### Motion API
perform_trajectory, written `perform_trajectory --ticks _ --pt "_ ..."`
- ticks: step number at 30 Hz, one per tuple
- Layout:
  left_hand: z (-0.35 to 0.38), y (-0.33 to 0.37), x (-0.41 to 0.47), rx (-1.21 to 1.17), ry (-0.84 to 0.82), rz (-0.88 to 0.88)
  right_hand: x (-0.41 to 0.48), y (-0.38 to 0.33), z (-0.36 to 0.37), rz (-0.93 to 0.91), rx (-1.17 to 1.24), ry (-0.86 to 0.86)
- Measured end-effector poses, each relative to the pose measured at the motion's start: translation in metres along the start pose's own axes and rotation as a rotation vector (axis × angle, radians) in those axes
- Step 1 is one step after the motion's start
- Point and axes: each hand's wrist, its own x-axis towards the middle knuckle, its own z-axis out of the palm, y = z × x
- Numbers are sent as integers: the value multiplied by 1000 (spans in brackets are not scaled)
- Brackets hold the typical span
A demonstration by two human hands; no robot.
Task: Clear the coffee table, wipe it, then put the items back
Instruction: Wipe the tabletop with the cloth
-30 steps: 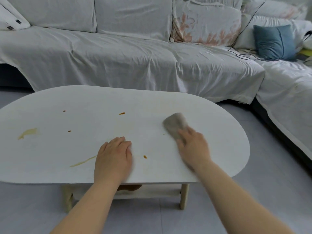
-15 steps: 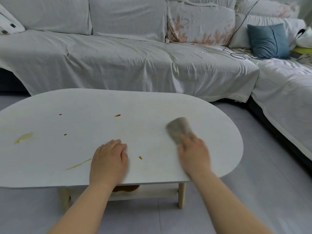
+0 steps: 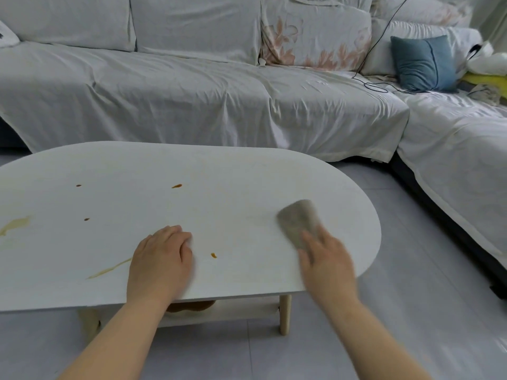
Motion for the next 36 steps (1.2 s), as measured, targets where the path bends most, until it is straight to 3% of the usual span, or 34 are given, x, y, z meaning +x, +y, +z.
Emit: perform_trajectory --ticks 2,4,6,8,11,12,16,18,23,28,30,33,36 --pt "0 0 0 -8 5 -4 -14 -13 11 -218 44 -44" --pt "0 -1 0 -17 10 -2 -3 -1 5 -283 33 -110" --pt "0 -1 1 -17 14 3 22 28 -6 -143 -9 -95" --pt "1 -1 3 -3 7 4 48 53 -19 112 -57 -56" --pt "6 -3 7 42 -31 -8 71 47 -14 321 -84 -28" --pt "7 -4 8 51 -39 -14 76 34 -5 285 -89 -32" --pt "8 -6 12 78 -19 -14 90 -14 26 -160 -42 -120" --pt "7 -5 16 73 17 10 108 -7 22 -207 -33 -160" --pt "12 -7 24 69 7 30 161 51 1 153 -165 -64" --pt "15 -12 27 79 6 24 204 16 23 338 -109 -27" --pt "14 -11 27 85 7 24 215 -18 39 216 -83 -24" --pt "13 -11 27 82 4 18 217 -62 59 -116 -73 -81" --pt "13 -11 27 69 6 15 223 -56 55 -197 -94 -126"
